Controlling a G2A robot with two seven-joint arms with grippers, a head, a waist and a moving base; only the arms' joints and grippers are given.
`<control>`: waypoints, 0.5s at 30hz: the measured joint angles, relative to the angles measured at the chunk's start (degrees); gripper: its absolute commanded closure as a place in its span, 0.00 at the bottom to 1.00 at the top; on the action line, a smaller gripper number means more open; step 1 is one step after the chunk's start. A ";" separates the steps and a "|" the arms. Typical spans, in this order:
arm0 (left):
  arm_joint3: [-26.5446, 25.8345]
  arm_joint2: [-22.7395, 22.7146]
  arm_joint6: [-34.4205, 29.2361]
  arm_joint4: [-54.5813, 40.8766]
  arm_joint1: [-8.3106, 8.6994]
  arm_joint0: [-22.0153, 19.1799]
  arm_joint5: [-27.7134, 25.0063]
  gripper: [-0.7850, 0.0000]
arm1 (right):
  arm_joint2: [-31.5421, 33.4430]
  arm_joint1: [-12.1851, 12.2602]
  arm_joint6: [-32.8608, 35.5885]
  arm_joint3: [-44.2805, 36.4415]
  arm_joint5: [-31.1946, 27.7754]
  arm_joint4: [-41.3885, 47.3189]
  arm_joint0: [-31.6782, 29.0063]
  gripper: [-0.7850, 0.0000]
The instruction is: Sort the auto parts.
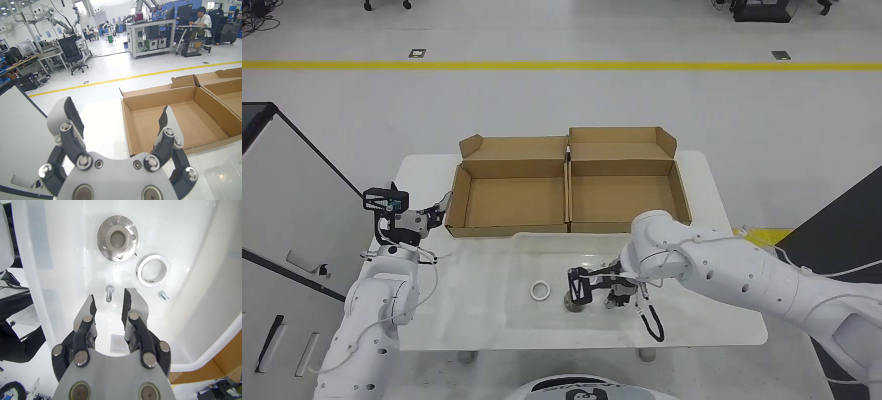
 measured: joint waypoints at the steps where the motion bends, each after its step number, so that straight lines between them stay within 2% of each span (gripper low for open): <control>1: 0.00 0.00 0.00 0.00 0.00 0.00 0.00 0.00 | -0.32 -0.19 -0.02 0.34 -0.02 0.13 0.14 0.58; 10: 0.00 0.00 0.00 0.00 0.00 0.00 0.00 0.00 | -2.28 -1.25 0.32 2.06 0.32 0.86 1.45 0.69; 15: 0.00 0.00 0.00 0.00 0.00 0.00 0.00 0.00 | -2.79 -1.51 0.53 2.49 0.53 1.10 1.70 0.69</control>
